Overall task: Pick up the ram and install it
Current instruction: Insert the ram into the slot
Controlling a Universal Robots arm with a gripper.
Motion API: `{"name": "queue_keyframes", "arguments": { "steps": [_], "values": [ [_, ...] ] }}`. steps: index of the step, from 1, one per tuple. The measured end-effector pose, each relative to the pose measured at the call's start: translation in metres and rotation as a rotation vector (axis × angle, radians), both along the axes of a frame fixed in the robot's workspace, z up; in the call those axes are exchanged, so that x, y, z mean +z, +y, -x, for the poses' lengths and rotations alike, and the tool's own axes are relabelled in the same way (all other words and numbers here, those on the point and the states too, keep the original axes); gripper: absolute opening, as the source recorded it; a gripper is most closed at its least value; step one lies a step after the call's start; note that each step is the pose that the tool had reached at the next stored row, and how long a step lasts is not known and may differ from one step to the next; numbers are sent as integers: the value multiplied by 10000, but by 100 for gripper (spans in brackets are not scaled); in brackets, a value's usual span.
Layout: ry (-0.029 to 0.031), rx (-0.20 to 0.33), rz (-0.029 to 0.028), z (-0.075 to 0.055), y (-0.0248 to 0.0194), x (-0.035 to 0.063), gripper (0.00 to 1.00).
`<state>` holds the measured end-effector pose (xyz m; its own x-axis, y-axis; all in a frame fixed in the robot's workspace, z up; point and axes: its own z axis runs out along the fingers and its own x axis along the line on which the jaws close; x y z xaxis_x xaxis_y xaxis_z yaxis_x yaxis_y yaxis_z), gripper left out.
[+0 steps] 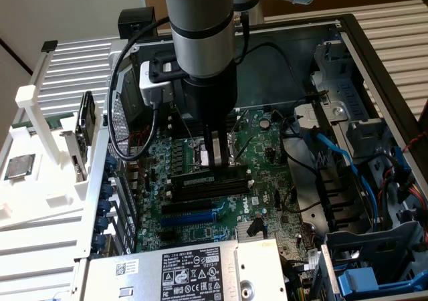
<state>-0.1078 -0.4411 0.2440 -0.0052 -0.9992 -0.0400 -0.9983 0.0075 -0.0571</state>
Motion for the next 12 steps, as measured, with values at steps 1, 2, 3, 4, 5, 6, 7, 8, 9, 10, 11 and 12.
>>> {"name": "queue_keyframes", "arguments": {
  "steps": [1,2,3,4,5,6,7,8,9,10,11,12],
  "values": [
    [0,-10,-13,0,-5,0,12],
    [0,-23,-28,0,-12,0,12],
    [0,-38,-46,0,-16,-1,12],
    [0,-59,-60,1,-19,0,12],
    [0,-68,-65,1,-19,0,12],
    [0,-67,-65,0,-20,0,12],
    [1,-67,-66,0,-20,0,12],
    [0,-66,-66,0,-21,0,12],
    [1,-66,-65,-1,-21,0,12],
    [0,-64,-67,-4,-22,0,12],
    [1,-65,-66,-7,-23,0,12],
    [1,-66,-65,-7,-23,0,12]
  ]
}}
